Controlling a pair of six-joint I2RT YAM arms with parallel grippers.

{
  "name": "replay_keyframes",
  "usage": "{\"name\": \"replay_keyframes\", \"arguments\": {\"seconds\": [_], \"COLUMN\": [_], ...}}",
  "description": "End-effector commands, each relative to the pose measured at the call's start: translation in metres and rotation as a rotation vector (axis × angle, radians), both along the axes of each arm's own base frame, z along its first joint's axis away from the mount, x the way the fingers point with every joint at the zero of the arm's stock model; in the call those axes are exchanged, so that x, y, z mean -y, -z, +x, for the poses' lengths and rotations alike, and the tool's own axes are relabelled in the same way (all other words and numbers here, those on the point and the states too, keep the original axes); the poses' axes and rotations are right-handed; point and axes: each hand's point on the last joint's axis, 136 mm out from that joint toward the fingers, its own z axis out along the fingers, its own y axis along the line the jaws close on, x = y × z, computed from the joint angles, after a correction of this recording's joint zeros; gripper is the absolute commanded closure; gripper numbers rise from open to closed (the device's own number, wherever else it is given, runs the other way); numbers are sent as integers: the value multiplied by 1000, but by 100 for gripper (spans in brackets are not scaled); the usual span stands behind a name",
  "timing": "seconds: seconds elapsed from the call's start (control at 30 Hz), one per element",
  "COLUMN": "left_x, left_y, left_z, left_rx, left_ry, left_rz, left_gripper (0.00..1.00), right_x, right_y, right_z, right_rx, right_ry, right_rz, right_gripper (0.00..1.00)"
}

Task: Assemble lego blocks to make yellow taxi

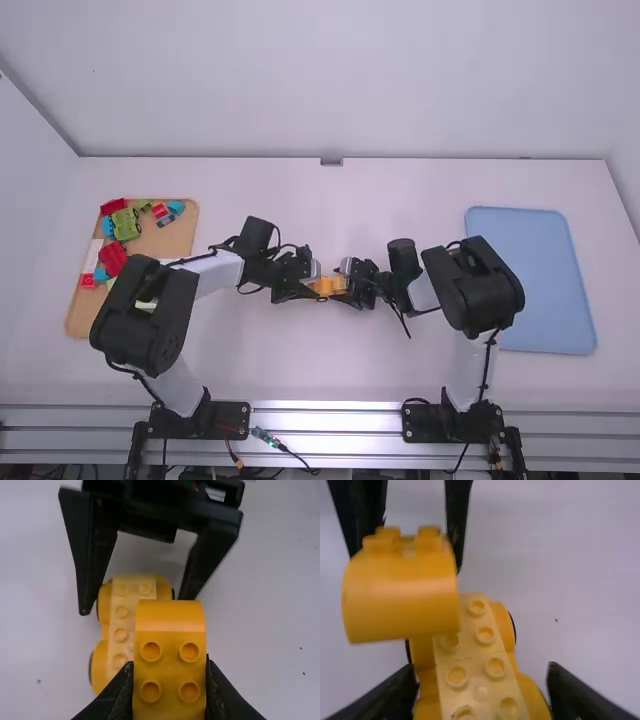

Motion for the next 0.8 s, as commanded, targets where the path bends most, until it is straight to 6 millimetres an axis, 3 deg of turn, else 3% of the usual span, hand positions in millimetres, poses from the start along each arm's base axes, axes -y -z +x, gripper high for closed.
{"name": "replay_keyframes", "arguments": {"seconds": [0.0,0.13,0.17,0.23,0.3,0.6,0.77], "left_x": [6,10,9,5,2,2,-1], "left_y": [-2,-6,-5,-4,-6,-16,-13], "left_z": [1,9,12,17,17,19,22], "left_rx": [-15,-5,-10,-8,-18,-22,-17], "left_ry": [5,-13,-34,-53,-41,-20,-33], "left_rz": [-11,11,26,66,79,93,124], "left_gripper": [98,98,98,98,98,98,98], "right_x": [3,3,4,5,5,12,2], "right_y": [11,14,15,17,16,12,16], "right_z": [-6,-10,-10,-12,-12,1,-2], "right_rx": [-39,-33,-31,-39,-45,-47,-24], "right_ry": [2,-12,-15,-14,-15,40,28], "right_rz": [-16,-29,-34,-42,-32,-22,-56], "right_gripper": [51,48,42,13,3,1,0]}}
